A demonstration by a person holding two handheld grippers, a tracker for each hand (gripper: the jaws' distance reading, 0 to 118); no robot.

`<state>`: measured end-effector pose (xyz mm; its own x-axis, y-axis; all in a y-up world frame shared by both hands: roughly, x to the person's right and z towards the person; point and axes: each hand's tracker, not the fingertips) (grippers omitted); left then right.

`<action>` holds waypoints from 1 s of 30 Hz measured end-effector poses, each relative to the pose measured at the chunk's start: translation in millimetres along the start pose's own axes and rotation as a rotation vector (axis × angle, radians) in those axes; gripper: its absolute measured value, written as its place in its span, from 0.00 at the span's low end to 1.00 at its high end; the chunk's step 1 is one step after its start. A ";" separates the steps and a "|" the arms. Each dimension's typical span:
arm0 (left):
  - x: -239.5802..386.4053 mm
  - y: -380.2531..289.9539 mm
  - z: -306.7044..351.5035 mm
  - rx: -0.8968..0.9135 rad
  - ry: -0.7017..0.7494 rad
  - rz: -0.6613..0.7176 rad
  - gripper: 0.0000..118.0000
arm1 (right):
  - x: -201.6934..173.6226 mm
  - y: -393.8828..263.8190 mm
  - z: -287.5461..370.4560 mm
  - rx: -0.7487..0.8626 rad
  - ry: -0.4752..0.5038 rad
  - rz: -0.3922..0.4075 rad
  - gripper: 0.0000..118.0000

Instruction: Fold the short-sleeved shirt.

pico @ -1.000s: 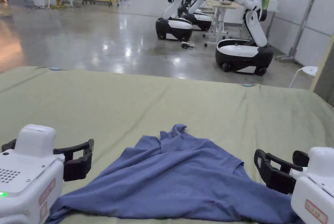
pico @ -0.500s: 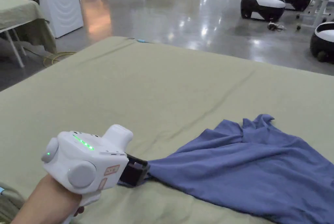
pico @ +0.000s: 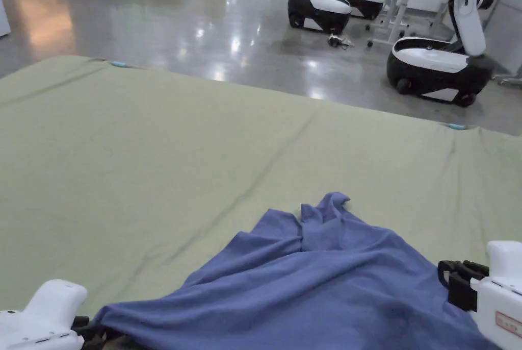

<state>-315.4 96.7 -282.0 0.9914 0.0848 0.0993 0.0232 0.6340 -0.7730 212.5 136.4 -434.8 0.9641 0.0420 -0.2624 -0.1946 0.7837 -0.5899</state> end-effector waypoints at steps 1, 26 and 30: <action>3.6 3.1 7.6 0.004 -0.019 0.009 0.03 | 8.6 10.6 -21.8 -0.034 0.050 -0.011 0.38; 33.5 60.8 25.1 0.095 -0.016 0.032 0.01 | -12.3 61.9 -23.4 -0.034 0.069 0.034 0.07; 33.5 120.1 46.2 0.197 -0.069 0.041 0.01 | 2.3 113.2 41.1 0.083 0.032 0.024 0.07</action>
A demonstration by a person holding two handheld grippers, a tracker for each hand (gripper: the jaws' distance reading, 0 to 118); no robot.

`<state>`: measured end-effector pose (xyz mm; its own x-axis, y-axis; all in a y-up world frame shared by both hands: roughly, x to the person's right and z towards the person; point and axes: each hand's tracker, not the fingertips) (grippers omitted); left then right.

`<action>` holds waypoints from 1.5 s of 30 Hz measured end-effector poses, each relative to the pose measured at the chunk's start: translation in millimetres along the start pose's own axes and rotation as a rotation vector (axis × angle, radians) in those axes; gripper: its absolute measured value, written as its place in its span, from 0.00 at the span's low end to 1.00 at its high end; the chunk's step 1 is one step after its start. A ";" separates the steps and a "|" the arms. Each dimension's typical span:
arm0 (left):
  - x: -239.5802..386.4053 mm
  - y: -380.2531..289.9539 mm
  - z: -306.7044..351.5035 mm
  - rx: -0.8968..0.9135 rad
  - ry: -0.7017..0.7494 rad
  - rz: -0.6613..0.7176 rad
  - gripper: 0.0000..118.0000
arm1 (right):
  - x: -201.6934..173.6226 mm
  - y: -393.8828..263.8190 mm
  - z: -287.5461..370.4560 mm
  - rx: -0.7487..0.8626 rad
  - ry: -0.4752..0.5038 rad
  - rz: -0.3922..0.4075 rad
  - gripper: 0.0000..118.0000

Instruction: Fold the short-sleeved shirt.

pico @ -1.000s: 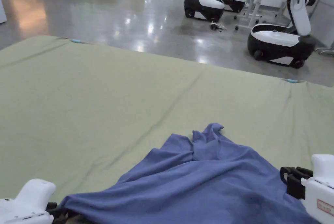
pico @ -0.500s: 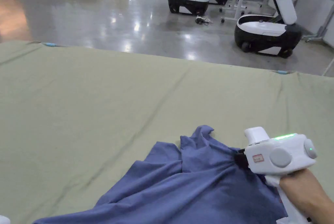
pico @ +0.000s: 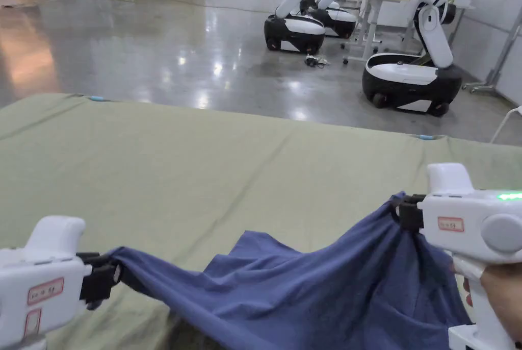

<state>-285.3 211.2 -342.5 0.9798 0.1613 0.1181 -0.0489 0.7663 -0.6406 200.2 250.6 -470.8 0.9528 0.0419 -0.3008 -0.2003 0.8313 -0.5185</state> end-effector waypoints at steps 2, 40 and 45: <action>6.4 37.0 0.6 0.014 -0.014 -0.061 0.01 | 10.0 34.9 30.4 0.050 0.000 0.018 0.07; 27.1 224.9 -82.3 0.320 0.235 -0.006 0.01 | 97.2 180.3 19.3 0.343 -0.155 -0.173 0.07; 40.3 165.8 -27.6 0.304 0.190 -0.052 0.01 | 80.9 122.9 87.8 0.379 -0.072 -0.165 0.07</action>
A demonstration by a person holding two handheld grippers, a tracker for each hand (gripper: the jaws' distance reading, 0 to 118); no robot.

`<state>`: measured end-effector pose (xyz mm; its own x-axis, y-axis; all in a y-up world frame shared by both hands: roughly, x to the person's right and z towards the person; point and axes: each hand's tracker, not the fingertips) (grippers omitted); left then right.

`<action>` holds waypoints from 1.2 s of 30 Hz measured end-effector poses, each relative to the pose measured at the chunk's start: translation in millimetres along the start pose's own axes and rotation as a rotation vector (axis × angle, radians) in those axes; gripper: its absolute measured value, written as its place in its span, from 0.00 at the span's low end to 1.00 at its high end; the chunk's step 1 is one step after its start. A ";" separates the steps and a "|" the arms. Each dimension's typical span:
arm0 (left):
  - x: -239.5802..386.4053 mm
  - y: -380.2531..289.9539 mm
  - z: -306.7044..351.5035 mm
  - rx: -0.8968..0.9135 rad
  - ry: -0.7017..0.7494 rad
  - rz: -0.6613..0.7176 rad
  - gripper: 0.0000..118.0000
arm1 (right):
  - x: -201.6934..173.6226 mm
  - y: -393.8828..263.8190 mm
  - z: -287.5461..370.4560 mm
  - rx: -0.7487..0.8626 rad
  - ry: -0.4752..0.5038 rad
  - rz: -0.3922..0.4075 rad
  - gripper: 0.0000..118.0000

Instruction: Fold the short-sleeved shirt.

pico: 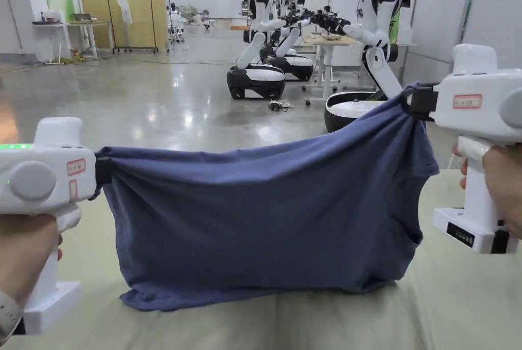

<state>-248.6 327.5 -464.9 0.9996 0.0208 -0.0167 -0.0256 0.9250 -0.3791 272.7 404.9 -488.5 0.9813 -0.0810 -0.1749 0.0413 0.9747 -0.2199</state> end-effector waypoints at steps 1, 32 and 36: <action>0.5 -11.1 18.3 0.000 -0.004 -0.016 0.01 | 0.2 -10.8 21.3 -0.003 0.012 -0.001 0.07; 40.6 -287.5 269.1 0.008 0.032 -0.156 0.96 | -66.5 -310.5 291.7 -0.029 -0.032 0.057 0.88; 39.3 -294.4 264.5 -0.052 0.117 -0.171 0.00 | -81.2 -307.4 285.4 -0.071 -0.036 0.069 0.03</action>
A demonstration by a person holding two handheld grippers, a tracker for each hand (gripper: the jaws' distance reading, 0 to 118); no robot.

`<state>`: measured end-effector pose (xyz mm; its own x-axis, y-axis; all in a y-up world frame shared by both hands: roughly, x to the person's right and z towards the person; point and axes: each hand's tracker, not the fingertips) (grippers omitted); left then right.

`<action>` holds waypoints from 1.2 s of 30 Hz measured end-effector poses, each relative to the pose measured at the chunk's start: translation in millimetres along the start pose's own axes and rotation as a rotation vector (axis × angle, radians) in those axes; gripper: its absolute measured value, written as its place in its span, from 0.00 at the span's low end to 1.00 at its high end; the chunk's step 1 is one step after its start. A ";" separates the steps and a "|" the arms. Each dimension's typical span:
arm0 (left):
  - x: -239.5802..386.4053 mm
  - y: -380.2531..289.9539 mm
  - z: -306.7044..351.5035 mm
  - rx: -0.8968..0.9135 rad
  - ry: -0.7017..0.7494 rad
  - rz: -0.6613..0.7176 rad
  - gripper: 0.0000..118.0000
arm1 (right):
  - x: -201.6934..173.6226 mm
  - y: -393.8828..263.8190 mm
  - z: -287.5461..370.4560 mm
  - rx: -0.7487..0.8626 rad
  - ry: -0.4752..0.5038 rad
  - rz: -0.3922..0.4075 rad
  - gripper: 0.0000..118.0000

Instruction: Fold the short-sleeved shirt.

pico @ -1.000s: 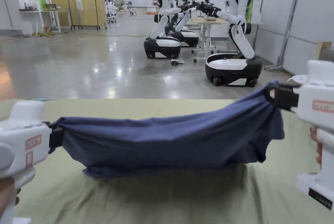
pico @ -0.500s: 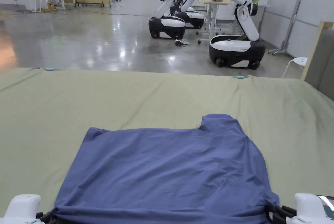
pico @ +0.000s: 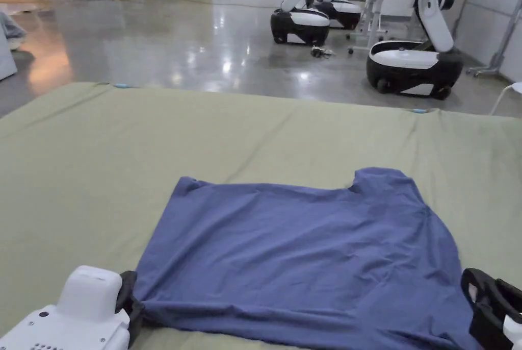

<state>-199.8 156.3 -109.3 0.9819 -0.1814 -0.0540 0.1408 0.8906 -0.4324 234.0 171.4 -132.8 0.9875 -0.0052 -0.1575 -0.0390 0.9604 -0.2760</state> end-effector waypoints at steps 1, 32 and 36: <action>-14.0 -9.3 -5.5 -0.018 -0.113 0.028 0.00 | -0.9 -0.2 -1.6 -0.011 0.013 0.013 0.03; -18.1 -49.0 -91.7 -0.309 -0.163 0.119 0.04 | 63.5 -89.6 -56.3 -0.391 -0.053 -0.118 0.08; -20.6 -38.2 -78.3 -0.290 -0.162 0.062 0.02 | 64.7 -81.7 -42.0 -0.365 -0.042 -0.155 0.08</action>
<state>-235.3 93.4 -162.1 0.9981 -0.0412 0.0450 0.0608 0.7377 -0.6724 294.7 80.9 -160.3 0.9910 -0.1242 -0.0507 0.0671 0.7866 -0.6138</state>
